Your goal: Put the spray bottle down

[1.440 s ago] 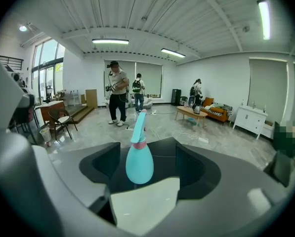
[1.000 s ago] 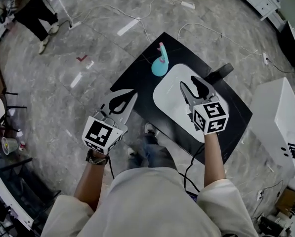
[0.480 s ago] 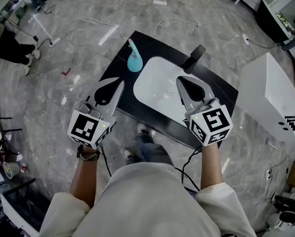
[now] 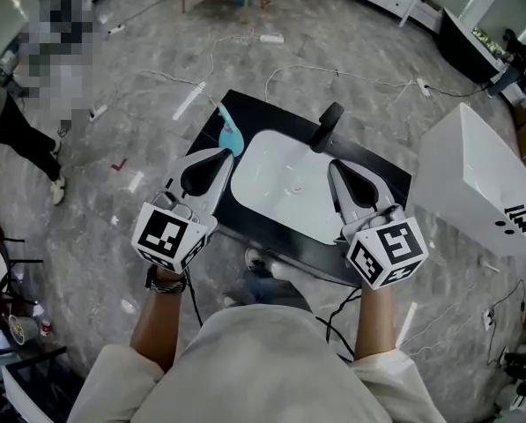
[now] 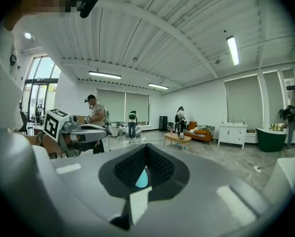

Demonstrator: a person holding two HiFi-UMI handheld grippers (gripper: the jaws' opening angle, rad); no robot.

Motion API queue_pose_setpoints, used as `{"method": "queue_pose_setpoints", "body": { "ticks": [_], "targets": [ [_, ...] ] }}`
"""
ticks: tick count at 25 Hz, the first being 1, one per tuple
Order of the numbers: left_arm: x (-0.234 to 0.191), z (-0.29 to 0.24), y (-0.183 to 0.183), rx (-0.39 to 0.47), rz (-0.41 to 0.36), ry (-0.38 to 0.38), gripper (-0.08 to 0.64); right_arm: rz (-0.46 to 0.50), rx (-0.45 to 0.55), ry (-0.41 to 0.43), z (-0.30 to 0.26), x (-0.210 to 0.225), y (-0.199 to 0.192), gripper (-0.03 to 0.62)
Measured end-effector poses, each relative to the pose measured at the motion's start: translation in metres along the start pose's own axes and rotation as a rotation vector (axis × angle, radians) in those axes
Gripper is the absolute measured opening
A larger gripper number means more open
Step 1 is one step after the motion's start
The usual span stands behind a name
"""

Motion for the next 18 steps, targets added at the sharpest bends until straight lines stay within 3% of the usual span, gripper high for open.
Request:
{"method": "queue_pose_setpoints", "body": {
  "ticks": [10, 18],
  "targets": [
    [0.017, 0.012, 0.028, 0.025, -0.028, 0.026, 0.005, 0.037, 0.072, -0.008, 0.041, -0.008, 0.019, 0.005],
    [0.019, 0.021, 0.030, 0.027, -0.039, 0.038, 0.005, 0.072, 0.052, -0.002, 0.040, -0.019, 0.022, 0.005]
  ]
}}
Point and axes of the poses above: the fingertips, and each gripper's own axes: z backward along the fingers, x to its right, y out of its top, the point moved 7 cm from there along z, backward along the fingers, and after that the axes turned 14 degrees about -x, right-handed, at the moved point
